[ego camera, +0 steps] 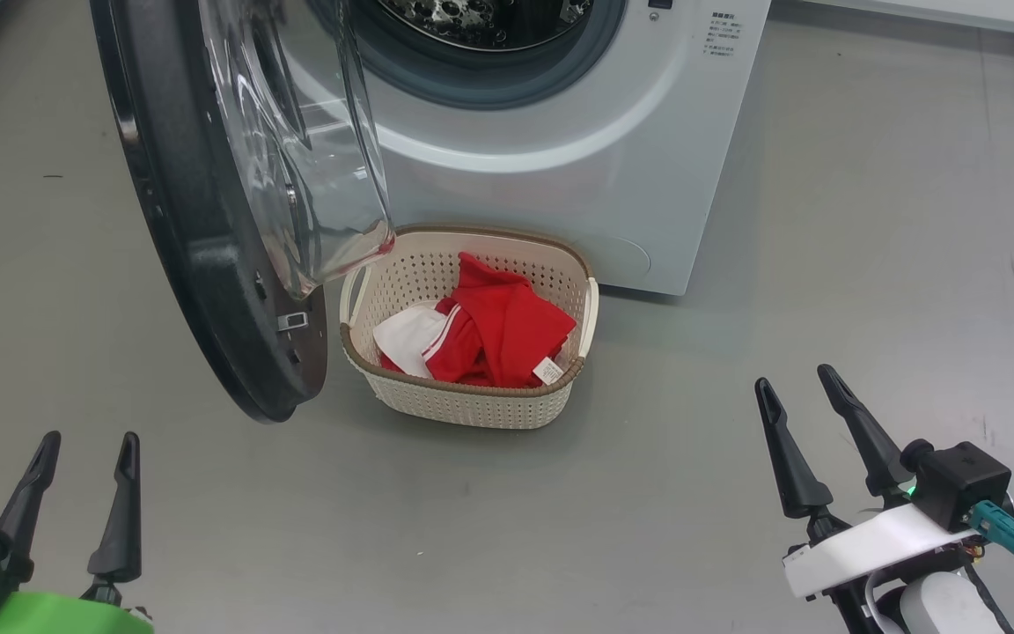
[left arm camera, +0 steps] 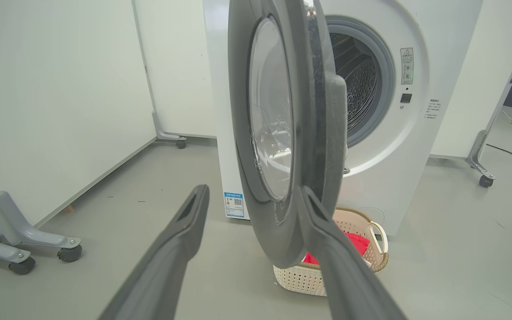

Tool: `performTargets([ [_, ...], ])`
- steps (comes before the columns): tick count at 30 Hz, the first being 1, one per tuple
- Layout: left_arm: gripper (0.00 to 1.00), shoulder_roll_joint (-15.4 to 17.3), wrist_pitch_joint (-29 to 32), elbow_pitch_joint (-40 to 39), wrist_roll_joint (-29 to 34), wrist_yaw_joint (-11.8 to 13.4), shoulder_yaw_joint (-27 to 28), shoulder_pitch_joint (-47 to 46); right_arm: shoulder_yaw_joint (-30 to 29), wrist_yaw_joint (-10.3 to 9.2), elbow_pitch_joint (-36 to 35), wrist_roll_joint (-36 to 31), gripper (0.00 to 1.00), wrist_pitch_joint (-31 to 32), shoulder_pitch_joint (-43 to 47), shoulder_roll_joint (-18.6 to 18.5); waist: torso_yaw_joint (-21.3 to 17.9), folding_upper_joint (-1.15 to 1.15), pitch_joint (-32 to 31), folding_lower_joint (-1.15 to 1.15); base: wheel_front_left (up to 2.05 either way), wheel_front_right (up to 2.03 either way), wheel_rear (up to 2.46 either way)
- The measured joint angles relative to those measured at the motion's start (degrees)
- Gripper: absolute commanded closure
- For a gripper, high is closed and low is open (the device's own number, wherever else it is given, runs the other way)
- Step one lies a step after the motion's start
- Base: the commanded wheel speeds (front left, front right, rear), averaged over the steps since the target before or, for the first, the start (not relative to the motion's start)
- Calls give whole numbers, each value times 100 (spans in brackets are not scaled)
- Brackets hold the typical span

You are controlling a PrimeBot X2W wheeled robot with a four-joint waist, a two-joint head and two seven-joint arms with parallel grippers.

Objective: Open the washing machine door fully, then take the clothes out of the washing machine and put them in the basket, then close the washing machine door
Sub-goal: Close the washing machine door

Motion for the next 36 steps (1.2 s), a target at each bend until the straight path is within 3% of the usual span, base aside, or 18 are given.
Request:
performTargets([
  [3, 0, 5, -18, 2, -4, 0, -11, 0, 0, 0, 0, 0, 0, 0, 0, 0, -1, 0, 1, 0, 0, 0, 0],
  [5, 97, 11, -18, 7, -4, 0, -22, 0, 0, 0, 0, 0, 0, 0, 0, 0, -2, 0, 4, 0, 0, 0, 0],
  [6, 100, 14, -18, 14, -5, 0, -31, 0, 0, 0, 0, 0, 0, 0, 0, 0, -1, 0, 6, 0, 0, 0, 0],
  [16, 100, 99, 21, -63, -88, 0, -85, -14, 14, 0, 0, 0, 0, 0, 0, 0, 0, 0, 36, 0, 0, 0, 0],
  [24, 100, 256, 377, -223, -495, 0, 242, -379, 62, 0, -2, -18, 0, 0, -1, -5, -15, 0, 74, 0, 0, 0, 0],
  [28, 100, 247, 724, -248, -1060, 4, 497, -709, 113, 0, -3, -33, 0, 0, -1, -13, -41, 0, 102, 0, 0, 0, 0],
  [36, 100, 97, 1644, -13, -2431, 491, 1276, -1390, 237, 0, -12, -33, 0, 0, -14, -68, -177, 0, 183, 0, 0, 0, 0],
])
